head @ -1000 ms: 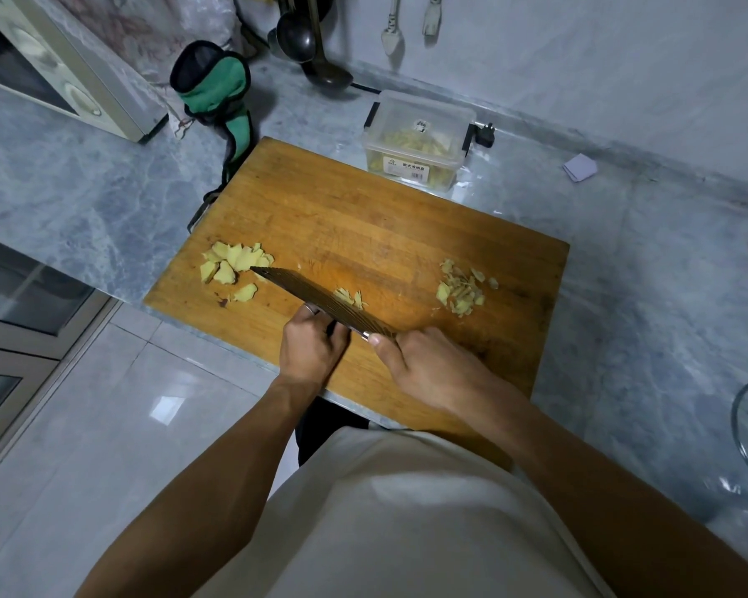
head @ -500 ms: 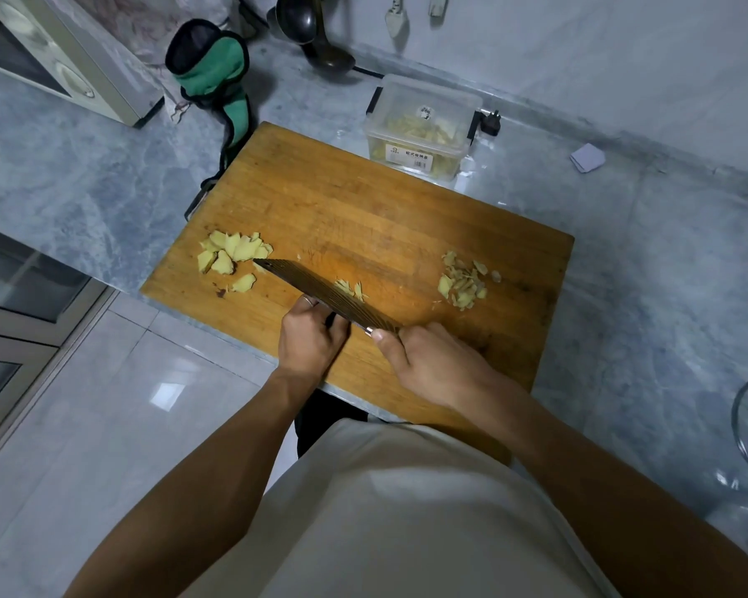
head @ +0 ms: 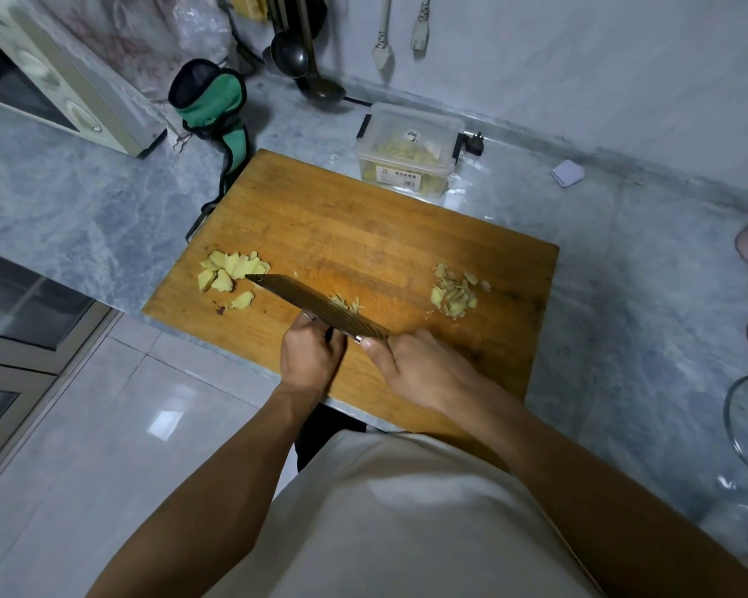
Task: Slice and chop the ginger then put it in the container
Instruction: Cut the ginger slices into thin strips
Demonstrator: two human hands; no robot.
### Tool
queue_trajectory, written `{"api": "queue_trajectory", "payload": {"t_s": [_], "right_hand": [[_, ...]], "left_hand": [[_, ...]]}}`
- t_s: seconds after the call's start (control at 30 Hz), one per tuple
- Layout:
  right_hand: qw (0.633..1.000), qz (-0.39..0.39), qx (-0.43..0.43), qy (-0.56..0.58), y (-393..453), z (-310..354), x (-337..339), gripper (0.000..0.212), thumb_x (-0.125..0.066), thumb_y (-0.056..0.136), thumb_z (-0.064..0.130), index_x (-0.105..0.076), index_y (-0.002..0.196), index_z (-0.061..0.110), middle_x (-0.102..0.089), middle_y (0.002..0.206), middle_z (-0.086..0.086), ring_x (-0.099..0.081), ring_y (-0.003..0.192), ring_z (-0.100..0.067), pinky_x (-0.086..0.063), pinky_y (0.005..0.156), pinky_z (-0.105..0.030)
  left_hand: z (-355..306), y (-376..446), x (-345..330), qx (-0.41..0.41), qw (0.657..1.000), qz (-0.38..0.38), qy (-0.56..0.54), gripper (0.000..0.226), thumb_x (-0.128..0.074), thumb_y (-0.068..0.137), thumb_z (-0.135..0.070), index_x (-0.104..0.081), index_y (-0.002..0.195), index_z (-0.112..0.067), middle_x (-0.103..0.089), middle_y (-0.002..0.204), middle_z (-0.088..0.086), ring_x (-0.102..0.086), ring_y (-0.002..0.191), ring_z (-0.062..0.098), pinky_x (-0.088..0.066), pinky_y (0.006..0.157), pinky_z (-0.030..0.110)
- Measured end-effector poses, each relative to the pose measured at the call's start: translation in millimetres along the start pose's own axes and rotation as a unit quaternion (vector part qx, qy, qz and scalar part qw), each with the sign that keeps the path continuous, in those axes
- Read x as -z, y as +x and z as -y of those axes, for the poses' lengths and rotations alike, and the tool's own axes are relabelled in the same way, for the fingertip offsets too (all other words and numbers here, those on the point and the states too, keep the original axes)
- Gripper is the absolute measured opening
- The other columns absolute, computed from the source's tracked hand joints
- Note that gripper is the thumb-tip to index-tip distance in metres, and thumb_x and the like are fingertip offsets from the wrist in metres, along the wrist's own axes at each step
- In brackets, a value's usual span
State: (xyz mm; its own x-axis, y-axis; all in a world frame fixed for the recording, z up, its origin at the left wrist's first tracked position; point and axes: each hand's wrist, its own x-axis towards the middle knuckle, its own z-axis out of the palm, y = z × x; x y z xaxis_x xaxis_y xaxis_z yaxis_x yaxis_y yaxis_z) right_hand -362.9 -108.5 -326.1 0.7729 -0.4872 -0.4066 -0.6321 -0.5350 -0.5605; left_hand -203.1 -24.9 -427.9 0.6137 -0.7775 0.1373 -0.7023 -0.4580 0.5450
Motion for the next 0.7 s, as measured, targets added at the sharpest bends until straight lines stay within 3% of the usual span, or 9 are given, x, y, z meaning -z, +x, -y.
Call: {"api": "queue_trajectory", "payload": {"t_s": [0.2, 0.47, 0.7], "right_hand": [[1.0, 0.008, 0.005, 0.0, -0.2, 1.9, 4.1, 0.064, -0.024, 0.107, 0.053, -0.053, 0.065, 0.015, -0.057, 0.064, -0.007, -0.056, 0.057, -0.022, -0.04, 0.054, -0.031], [1.0, 0.009, 0.007, -0.009, 4.2, 0.5, 2.9, 0.07, -0.022, 0.106, 0.055, -0.059, 0.072, 0.007, -0.059, 0.07, -0.012, -0.061, 0.069, -0.028, -0.053, 0.065, -0.041], [1.0, 0.014, -0.008, 0.008, 5.2, 3.7, 2.7, 0.068, -0.024, 0.107, 0.053, -0.063, 0.079, 0.004, -0.062, 0.075, -0.014, -0.063, 0.074, -0.03, -0.051, 0.066, -0.04]], "left_hand": [[-0.8, 0.6, 1.2, -0.004, 1.0, -0.001, -0.003, 0.009, -0.073, 0.076, 0.003, -0.068, 0.071, 0.009, -0.066, 0.079, 0.026, -0.062, 0.056, 0.037, -0.044, 0.058, 0.027], [-1.4, 2.2, 1.5, -0.007, 1.0, -0.017, -0.009, 0.018, -0.061, 0.074, -0.009, -0.066, 0.064, 0.006, -0.065, 0.072, 0.025, -0.06, 0.053, 0.036, -0.043, 0.053, 0.025], [-2.5, 1.8, 2.4, -0.009, 1.0, -0.021, -0.021, 0.02, -0.059, 0.075, -0.01, -0.067, 0.067, 0.007, -0.066, 0.074, 0.025, -0.061, 0.054, 0.036, -0.042, 0.056, 0.024]]}}
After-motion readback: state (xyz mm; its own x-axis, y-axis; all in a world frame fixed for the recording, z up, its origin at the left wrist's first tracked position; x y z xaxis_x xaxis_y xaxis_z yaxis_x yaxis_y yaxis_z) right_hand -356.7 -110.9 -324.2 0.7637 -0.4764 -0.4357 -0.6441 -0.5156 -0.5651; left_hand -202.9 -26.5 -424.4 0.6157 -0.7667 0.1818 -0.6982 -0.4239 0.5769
